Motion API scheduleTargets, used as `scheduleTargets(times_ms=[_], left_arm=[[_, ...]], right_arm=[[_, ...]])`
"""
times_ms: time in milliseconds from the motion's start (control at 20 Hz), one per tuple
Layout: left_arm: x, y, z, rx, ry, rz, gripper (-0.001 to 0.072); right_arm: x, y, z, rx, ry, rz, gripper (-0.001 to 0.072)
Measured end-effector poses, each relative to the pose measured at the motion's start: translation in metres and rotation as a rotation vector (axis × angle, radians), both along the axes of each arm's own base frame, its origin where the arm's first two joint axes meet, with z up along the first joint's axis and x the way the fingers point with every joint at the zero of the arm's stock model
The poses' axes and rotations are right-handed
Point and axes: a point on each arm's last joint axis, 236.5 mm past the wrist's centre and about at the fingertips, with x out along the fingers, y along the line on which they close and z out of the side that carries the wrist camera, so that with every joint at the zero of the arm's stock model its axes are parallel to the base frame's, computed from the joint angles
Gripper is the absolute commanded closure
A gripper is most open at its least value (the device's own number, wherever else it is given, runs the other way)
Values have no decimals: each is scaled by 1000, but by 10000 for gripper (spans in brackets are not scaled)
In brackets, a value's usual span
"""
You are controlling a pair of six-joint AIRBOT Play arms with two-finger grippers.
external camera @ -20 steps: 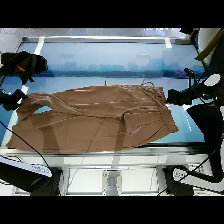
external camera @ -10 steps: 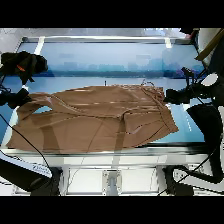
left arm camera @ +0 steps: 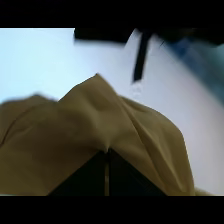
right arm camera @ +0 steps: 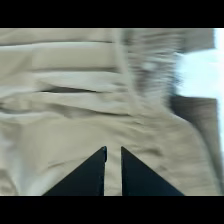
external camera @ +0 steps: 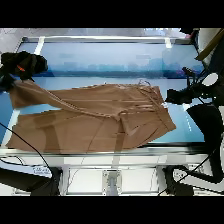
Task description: Fold the clothes and pants, and hang the long-sleeved shirts on hangers.
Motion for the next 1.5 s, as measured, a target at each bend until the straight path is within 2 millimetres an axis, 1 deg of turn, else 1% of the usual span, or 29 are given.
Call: scheduleTargets(times_ms=[50,100,150,200,250,300,350,400,450,500,550,600,650,750,900,1050,1200,1350,1500], left_arm=[[7,-2,33,49,-72,-21,697],[13,-6,60,94,-131,-47,697],[15,-13,83,142,-174,-84,697],[15,-19,96,179,-188,-119,697],[10,-24,99,200,-175,-149,697],[2,-25,94,216,-133,-170,698],[-11,-22,79,218,-69,-177,697],[-25,-16,60,211,1,-168,697],[-44,-6,38,204,80,-149,697],[-61,2,18,195,145,-133,698],[-77,9,1,181,198,-114,698],[-88,14,-12,170,230,-97,698],[-94,16,-19,159,246,-86,698],[-95,18,-26,147,237,-68,698],[-83,8,-26,133,194,-69,697],[-72,-3,-25,133,169,-85,697],[-67,-9,-24,127,159,-89,698],[-64,-12,-24,111,151,-75,697],[-64,-13,-24,93,146,-55,697]], right_arm=[[0,-4,1,-7,-2,-6,581],[1,-8,2,-11,-5,-15,581],[1,-12,2,-15,-5,-22,581],[1,-15,2,-19,-4,-27,581],[1,-18,2,-25,-6,-28,581],[0,-20,2,-33,-7,-23,581],[0,-21,2,-36,-10,-17,581],[0,-22,2,-38,-11,-12,580],[0,-22,1,-39,-13,-10,542],[1,-23,-1,-41,-14,-9,434],[3,-24,-2,-44,-22,-12,392],[7,-25,-4,-42,-36,-21,385],[13,-25,-7,-36,-48,-33,364],[29,-23,-17,-3,-60,-62,364],[56,-15,-39,77,-42,-94,364],[90,-4,-58,175,-40,-109,365],[122,4,-73,248,-43,-116,365],[141,14,-89,295,-19,-89,365],[153,26,-99,322,-1,-47,367]])
